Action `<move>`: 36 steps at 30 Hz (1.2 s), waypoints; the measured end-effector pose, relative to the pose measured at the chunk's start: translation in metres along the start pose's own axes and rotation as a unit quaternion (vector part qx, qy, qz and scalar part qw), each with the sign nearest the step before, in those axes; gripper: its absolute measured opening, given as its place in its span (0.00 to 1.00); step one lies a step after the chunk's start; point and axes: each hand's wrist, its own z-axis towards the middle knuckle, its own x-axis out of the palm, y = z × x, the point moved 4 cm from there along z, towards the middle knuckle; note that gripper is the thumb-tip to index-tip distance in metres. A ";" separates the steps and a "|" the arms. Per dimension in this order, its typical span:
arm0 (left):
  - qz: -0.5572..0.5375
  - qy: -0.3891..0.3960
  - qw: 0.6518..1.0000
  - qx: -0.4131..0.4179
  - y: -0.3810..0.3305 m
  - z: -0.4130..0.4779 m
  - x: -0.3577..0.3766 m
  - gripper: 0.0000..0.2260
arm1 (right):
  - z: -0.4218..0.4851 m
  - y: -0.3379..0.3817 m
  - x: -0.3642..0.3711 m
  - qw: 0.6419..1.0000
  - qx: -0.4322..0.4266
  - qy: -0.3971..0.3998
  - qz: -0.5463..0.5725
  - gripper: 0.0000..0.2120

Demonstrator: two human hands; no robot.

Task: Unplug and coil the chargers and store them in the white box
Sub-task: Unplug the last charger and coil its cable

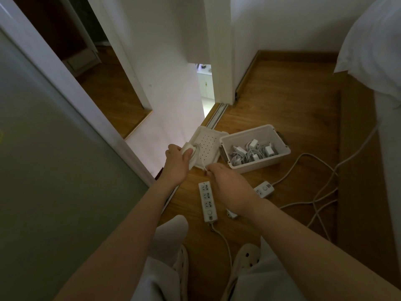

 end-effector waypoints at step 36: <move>-0.336 0.303 0.874 -0.178 -0.022 -0.023 0.016 0.29 | 0.007 -0.041 -0.018 0.997 0.039 -0.007 0.070 0.10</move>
